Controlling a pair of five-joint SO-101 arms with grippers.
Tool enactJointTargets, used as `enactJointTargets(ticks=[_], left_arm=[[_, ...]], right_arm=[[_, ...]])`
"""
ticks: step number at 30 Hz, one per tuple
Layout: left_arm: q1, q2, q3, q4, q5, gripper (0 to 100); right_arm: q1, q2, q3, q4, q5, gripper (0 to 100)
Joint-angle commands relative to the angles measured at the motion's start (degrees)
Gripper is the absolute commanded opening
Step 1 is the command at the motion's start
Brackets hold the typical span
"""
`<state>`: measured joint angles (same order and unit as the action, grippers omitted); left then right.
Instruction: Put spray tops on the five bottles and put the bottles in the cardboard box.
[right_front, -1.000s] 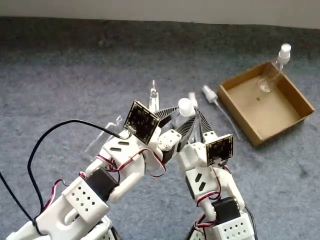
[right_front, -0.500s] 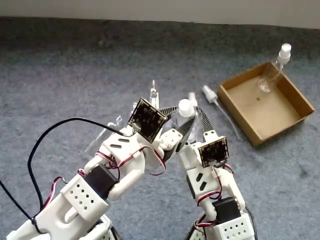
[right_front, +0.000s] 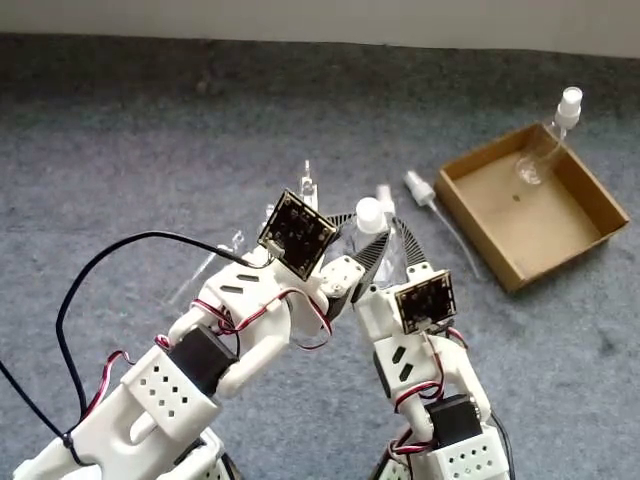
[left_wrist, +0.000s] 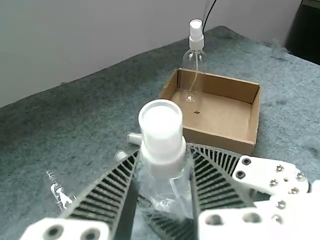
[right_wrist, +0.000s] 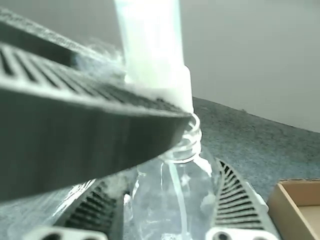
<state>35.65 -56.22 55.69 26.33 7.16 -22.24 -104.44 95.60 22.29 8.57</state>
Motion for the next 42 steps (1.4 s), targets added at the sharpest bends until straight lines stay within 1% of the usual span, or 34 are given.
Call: enactJointTargets(ticks=[1, 3, 7, 19, 22, 26, 29, 34, 39, 42], left_arm=[[0.1, -0.6, -3.6, 0.2, -0.3, 1], [0.1, -0.6, -3.6, 0.1, -0.2, 1], [0.1, -0.5, -3.5, -2.8, -0.2, 1], [0.6, -0.3, -3.6, -3.2, -0.2, 1], [0.6, 2.7, -5.3, -2.8, -0.2, 1], [0.9, 9.9, -10.4, -2.7, -0.2, 1], [1.9, 11.6, -10.9, -2.5, -0.2, 1], [2.8, 11.6, -11.4, 2.0, -0.2, 1], [3.0, 11.6, -10.8, 2.4, -0.2, 1], [3.3, 11.6, -10.9, 4.1, -0.2, 1]], right_arm=[[1.4, -0.8, 8.0, 0.0, 0.4, 13.1], [1.4, -0.8, 8.0, 0.0, 0.4, 13.1], [1.4, -0.8, 8.1, 0.0, 0.4, 13.1], [1.4, -0.8, 8.1, 0.0, 0.4, 13.1], [1.4, -0.8, 8.1, 0.0, 0.7, 13.1], [1.4, -0.8, 8.1, 0.0, 3.6, 13.1], [1.4, -0.8, 8.1, 0.0, 3.6, 13.1], [1.4, -0.8, 8.1, 0.0, 3.6, 13.1], [1.4, -0.8, 8.1, 0.0, 3.5, 13.1], [1.4, -0.8, 8.1, 0.0, 3.5, 13.1]])
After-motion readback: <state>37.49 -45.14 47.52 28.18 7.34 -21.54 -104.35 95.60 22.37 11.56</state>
